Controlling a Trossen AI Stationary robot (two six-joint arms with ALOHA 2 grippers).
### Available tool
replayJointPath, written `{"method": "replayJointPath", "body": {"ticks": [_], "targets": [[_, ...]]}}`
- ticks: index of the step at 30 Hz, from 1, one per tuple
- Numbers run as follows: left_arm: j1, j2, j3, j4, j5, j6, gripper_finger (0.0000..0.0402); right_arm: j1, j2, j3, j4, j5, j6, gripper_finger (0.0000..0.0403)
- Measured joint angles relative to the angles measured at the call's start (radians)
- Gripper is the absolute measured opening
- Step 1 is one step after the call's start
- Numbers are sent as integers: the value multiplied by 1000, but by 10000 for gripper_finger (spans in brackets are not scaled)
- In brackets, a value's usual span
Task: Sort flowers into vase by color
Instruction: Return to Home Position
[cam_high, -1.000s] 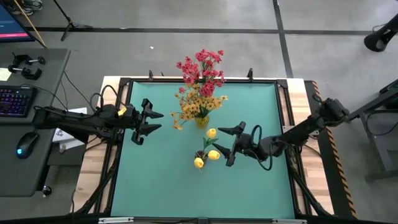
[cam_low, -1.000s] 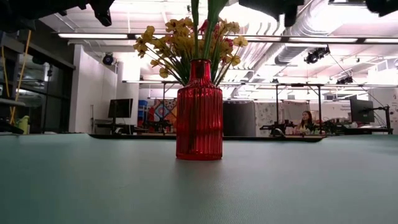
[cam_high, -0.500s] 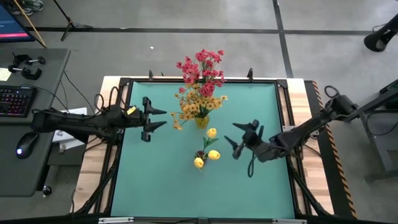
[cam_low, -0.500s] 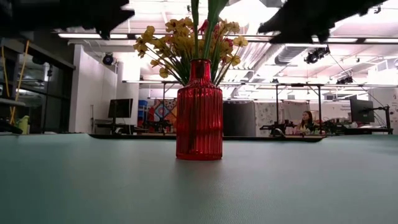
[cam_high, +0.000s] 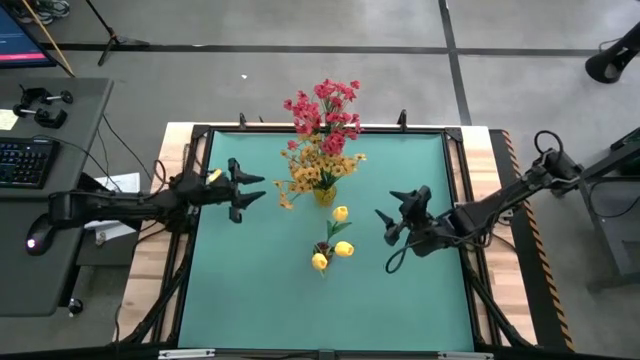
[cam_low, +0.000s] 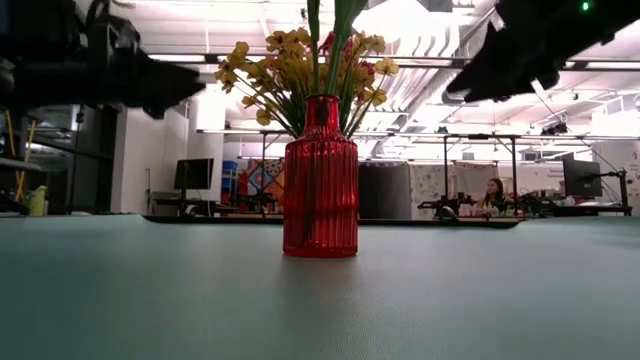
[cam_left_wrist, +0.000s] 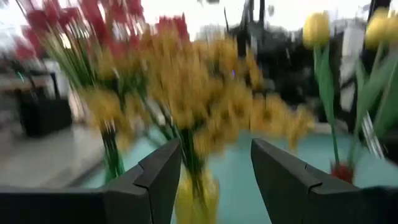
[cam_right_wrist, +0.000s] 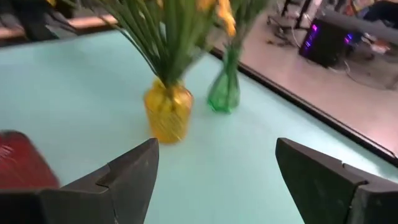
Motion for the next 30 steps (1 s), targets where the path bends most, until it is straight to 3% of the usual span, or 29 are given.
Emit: {"method": "replayJointPath", "body": {"ticks": [4,8,12,19,24,30], "targets": [[17,4,-1,-69,23,-11,184,-19,0,0,-162,-26,116,311],[17,2,0,-10,17,-11,184,-45,0,-1,-363,-62,295,311],[17,2,0,33,-33,-4,184,-86,-14,-85,-319,-112,342,304],[17,2,0,31,-53,-3,184,-261,-124,-277,19,-182,113,250],[17,2,0,30,-53,-3,184,-369,-291,-312,83,-214,-84,214],[17,2,0,27,-53,-2,184,-415,-511,-419,97,-273,-117,179]]}}
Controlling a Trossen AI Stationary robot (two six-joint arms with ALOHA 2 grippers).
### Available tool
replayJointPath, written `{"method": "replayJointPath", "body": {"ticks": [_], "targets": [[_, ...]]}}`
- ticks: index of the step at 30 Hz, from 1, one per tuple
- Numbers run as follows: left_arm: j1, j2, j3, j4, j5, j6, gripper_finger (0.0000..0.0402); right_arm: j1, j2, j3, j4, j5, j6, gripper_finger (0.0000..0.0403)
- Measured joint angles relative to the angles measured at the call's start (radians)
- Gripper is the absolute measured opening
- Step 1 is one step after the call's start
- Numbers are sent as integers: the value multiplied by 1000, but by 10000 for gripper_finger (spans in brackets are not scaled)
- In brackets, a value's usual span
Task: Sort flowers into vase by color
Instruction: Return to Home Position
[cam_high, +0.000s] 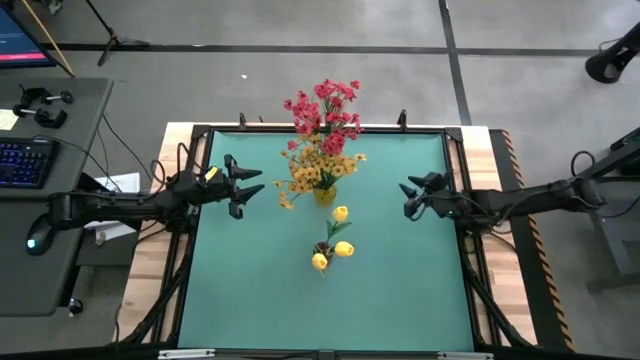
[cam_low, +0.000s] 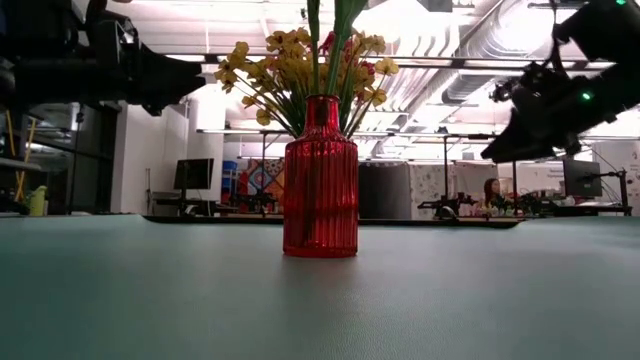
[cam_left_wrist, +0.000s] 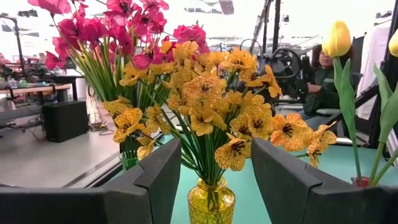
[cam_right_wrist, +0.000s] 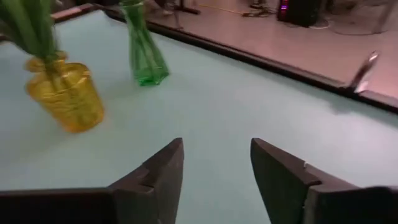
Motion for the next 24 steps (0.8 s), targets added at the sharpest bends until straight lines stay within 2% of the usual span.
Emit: {"method": "replayJointPath", "body": {"ticks": [4,9,14,18,24], "targets": [[0,0,0,-2,0,0,184,1,-121,-107,94,-67,-26,148],[0,0,1,-3,0,0,184,1,-231,-204,269,-146,-145,84],[0,1,1,-4,0,0,184,-6,-288,-211,288,-176,-268,8],[0,1,1,-4,0,0,184,-20,-305,-211,291,-223,-350,19],[0,1,1,-4,0,0,184,-22,-301,-211,266,-142,-351,20]]}}
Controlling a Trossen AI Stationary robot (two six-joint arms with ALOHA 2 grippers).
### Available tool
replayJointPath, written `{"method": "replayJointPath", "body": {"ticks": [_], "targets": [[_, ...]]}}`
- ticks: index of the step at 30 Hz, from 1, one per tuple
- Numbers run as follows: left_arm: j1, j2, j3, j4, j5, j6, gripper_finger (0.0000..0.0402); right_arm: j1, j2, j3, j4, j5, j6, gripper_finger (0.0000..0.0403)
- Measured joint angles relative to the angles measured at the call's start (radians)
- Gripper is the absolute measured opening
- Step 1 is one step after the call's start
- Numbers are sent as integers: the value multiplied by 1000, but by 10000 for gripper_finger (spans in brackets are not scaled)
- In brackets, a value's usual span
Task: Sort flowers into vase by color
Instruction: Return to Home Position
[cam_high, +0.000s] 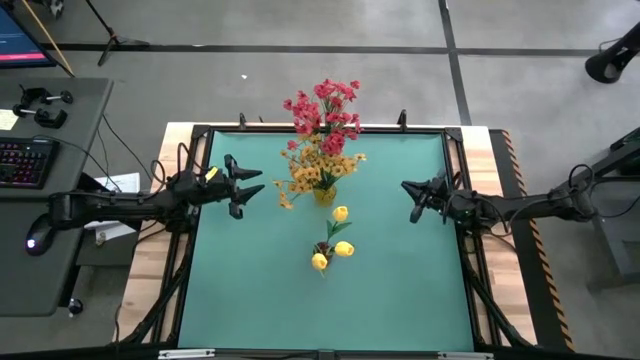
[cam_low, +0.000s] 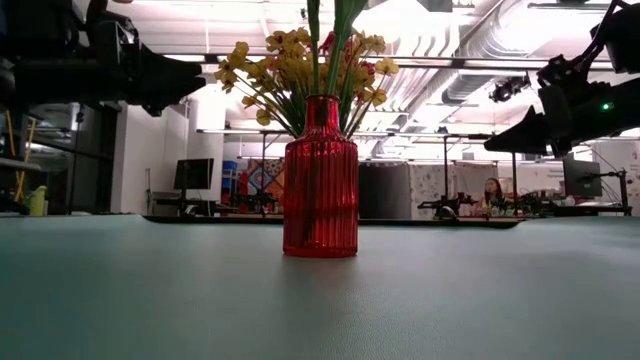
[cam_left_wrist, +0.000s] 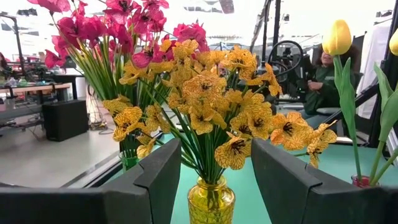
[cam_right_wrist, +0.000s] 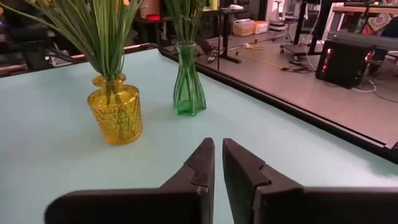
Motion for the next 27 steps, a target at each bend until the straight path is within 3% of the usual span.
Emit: {"method": "replayJointPath", "body": {"ticks": [10,16,27], "targets": [[-26,-60,1,-56,1,0,184,0,0,0,1,-3,0,20],[-56,-231,1,-181,2,0,184,4,-38,0,-1,-3,0,20],[-89,-582,1,-265,3,0,184,12,-313,0,40,-2,-1,20]]}}
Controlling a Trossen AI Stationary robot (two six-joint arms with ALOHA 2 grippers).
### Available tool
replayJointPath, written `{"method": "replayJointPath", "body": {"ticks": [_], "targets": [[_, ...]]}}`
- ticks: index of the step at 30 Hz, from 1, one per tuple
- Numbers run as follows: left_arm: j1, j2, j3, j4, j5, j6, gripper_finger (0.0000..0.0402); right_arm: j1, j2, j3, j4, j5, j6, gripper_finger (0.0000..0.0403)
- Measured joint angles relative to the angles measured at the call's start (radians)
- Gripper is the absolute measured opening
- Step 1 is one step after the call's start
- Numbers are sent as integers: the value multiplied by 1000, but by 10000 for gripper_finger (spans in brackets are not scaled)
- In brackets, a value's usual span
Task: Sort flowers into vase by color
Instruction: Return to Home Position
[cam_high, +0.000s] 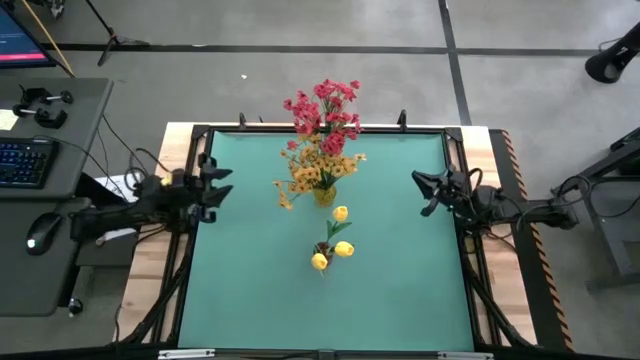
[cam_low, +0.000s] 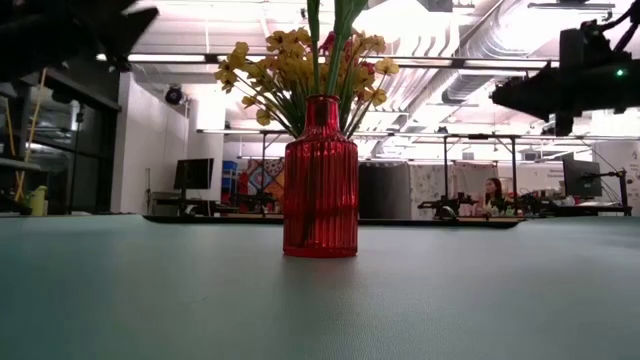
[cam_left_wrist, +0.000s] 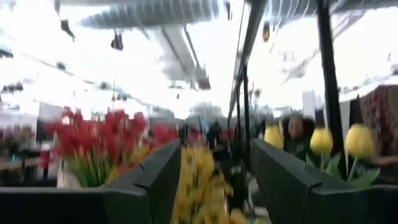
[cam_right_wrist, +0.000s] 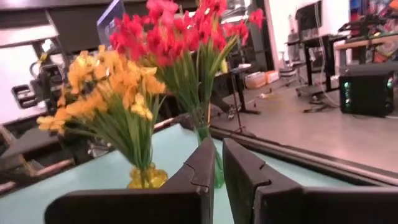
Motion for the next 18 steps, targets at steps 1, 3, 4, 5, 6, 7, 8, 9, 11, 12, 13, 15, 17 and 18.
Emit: {"method": "replayJointPath", "body": {"ticks": [1,3,4,5,6,7,8,9,11,12,13,15,17,18], "targets": [[0,-29,0,-1,1,0,184,0,1,0,8,4,1,21],[-1,-73,-1,7,1,0,184,0,-1,0,30,2,1,21],[-2,-70,2,28,1,0,184,0,0,0,31,1,1,21],[-4,-70,-2,51,1,0,184,0,0,0,25,-1,1,21],[-5,-69,-2,91,3,0,184,0,0,0,23,-1,1,21],[-5,-71,0,108,10,0,184,0,0,0,19,-1,1,21],[-5,-71,1,115,10,0,184,0,0,0,16,0,1,21],[-5,-71,0,107,8,0,184,0,0,0,8,-1,1,21],[-5,-70,-2,108,10,0,184,0,0,0,2,-1,1,21],[-5,-71,-2,106,9,0,184,0,0,0,1,-1,1,21],[-5,-71,0,102,9,0,184,0,0,0,-2,-1,1,21],[-5,-70,-1,79,9,0,184,0,0,0,-5,-1,1,21],[-5,-71,-1,71,9,0,184,0,0,0,-5,-1,1,21],[-5,-71,-1,60,9,0,184,0,0,0,-6,-1,1,21]]}}
